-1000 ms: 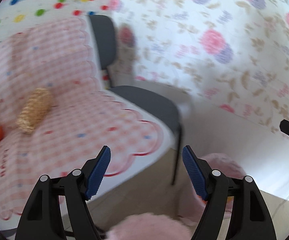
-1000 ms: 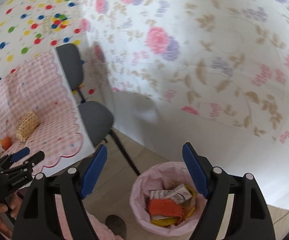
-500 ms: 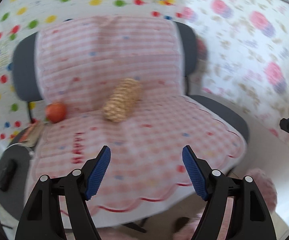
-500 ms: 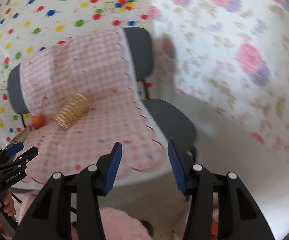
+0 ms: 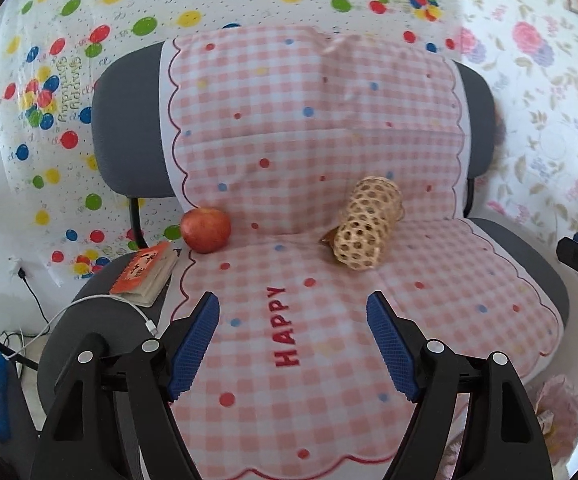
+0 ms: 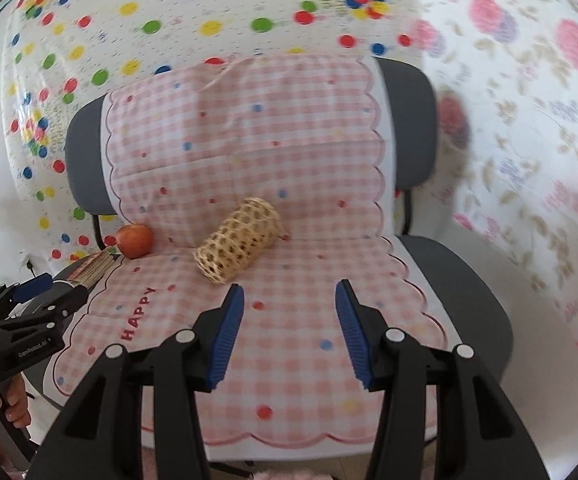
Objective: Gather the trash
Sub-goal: 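Grasp the woven bamboo cylinder with the right tool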
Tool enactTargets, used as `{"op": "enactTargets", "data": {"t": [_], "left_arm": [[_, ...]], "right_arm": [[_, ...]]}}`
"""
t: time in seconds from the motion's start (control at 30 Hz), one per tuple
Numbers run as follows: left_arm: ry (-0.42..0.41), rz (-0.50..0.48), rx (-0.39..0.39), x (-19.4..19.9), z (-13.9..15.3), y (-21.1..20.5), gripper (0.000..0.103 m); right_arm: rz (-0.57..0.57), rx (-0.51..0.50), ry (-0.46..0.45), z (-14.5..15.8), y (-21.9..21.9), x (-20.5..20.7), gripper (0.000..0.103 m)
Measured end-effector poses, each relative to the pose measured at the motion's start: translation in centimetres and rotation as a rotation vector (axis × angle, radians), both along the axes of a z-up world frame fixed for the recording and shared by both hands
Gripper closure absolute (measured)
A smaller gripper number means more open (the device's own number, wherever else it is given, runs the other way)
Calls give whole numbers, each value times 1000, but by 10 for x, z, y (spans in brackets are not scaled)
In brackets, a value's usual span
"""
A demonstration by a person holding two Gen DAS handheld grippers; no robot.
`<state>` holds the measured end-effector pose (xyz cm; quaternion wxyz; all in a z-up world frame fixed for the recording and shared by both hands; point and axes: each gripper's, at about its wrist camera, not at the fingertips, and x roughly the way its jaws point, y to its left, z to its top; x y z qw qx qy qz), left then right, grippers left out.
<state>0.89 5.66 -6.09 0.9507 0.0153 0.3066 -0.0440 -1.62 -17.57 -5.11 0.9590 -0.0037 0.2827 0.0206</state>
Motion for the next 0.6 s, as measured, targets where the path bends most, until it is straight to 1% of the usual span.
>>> {"op": "enactTargets", "data": {"t": [0.1,0.27,0.4,0.47,0.53,0.6], "left_arm": [[12,-4,-7,17,-5,5,26],[69,-28,-25,52,-17,13,26],[73,-34,-20,71,-20,16,26],[72,-30,-18,78,-21,21,26],[76,-20,-18,89,-25,27,26],[92,-8,-20,99,-31,32,26]], "right_arm": [[17,-11,33,-8,12,23,56],[39,-7,78,-22,30,55,55],[51,15,122,-33,41,89,53],[48,25,137,-40,46,107,45],[44,32,150,-49,53,127,39],[31,42,172,-58,58,147,37]]}}
